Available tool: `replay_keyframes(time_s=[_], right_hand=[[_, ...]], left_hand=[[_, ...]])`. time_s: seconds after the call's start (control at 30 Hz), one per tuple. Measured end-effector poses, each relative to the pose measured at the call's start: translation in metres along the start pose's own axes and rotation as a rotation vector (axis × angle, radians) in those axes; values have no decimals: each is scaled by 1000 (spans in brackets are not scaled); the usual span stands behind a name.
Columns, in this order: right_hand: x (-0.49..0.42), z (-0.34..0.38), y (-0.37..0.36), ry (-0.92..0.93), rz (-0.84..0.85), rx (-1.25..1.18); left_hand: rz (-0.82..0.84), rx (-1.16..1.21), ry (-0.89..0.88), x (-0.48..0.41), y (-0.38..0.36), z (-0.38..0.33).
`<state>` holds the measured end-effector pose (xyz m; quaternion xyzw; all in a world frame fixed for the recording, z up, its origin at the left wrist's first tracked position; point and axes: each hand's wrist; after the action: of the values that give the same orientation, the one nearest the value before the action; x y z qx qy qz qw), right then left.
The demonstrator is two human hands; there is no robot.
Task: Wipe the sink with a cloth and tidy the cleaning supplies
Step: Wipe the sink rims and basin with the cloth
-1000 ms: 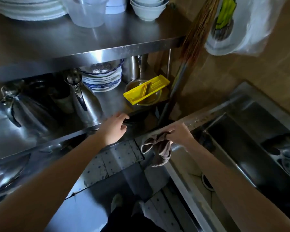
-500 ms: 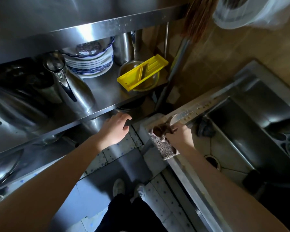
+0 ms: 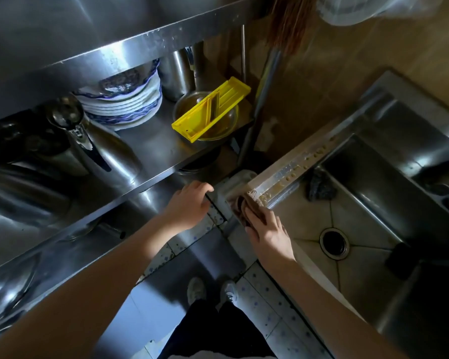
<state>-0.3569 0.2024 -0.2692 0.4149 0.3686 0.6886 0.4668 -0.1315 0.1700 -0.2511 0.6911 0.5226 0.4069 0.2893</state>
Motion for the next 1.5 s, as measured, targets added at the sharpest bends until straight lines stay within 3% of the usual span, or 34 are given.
replay_keyframes(time_s=[0.23,0.4,0.57,1.0,1.5], right_hand=[[2,5,-1,48,-6,162],[-2,5,4,49,-78,108],[-12,-6,5,166,-182,157],[-75,-53,19,301,-252,130],[-149,-102,53,49,-266,-53]], left_hand=[[41,-52,-81,-6,-5,2],[46,-76,-116,-11,-14,2],[27,-62,-132,-17,-16,3],[22,-57,13,-28,-29,-22],[-163,-32,38,-33,-53,-41]])
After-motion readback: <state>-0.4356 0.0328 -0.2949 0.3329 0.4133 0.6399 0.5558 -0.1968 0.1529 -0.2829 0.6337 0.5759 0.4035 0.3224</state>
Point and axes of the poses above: each hand's wrist, its own x-axis away from the middle knuckle, its own y-axis out of the back of the hand, z = x × y, and after that the axes turned 4 degrees about -y, right-handed
